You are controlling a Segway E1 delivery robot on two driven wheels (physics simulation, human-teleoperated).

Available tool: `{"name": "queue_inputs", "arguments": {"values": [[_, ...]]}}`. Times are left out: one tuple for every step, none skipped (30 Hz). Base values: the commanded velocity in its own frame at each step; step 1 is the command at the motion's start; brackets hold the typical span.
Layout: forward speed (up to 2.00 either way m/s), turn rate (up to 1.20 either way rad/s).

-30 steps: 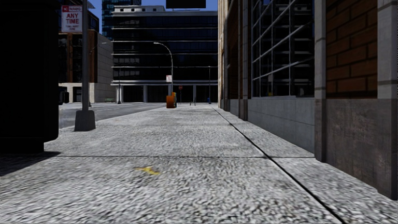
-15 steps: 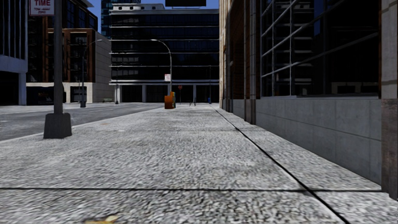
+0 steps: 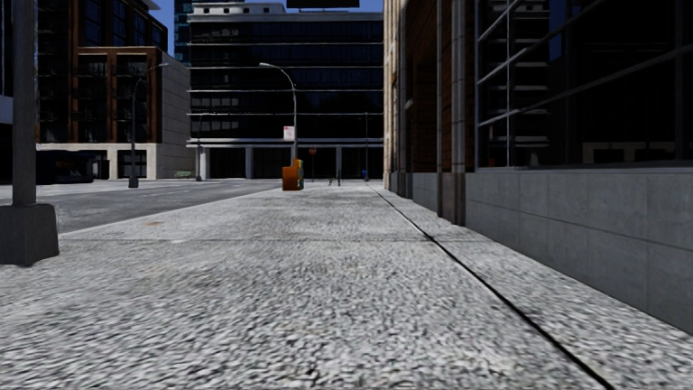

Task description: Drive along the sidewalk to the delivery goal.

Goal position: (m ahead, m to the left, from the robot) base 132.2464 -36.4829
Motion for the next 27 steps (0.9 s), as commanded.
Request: {"name": "queue_inputs", "arguments": {"values": [[2.00,0.00],[2.00,0.00],[2.00,0.00],[2.00,0.00],[2.00,0.00],[2.00,0.00],[2.00,0.00],[2.00,0.00],[2.00,0.00],[2.00,0.00],[2.00,0.00],[2.00,0.00],[2.00,0.00],[2.00,0.00],[2.00,0.00],[2.00,0.00],[2.00,0.00],[2.00,0.00],[2.00,0.00],[2.00,0.00],[2.00,0.00],[2.00,0.00],[2.00,0.00],[2.00,0.00],[2.00,0.00],[2.00,0.00],[2.00,0.00]]}}
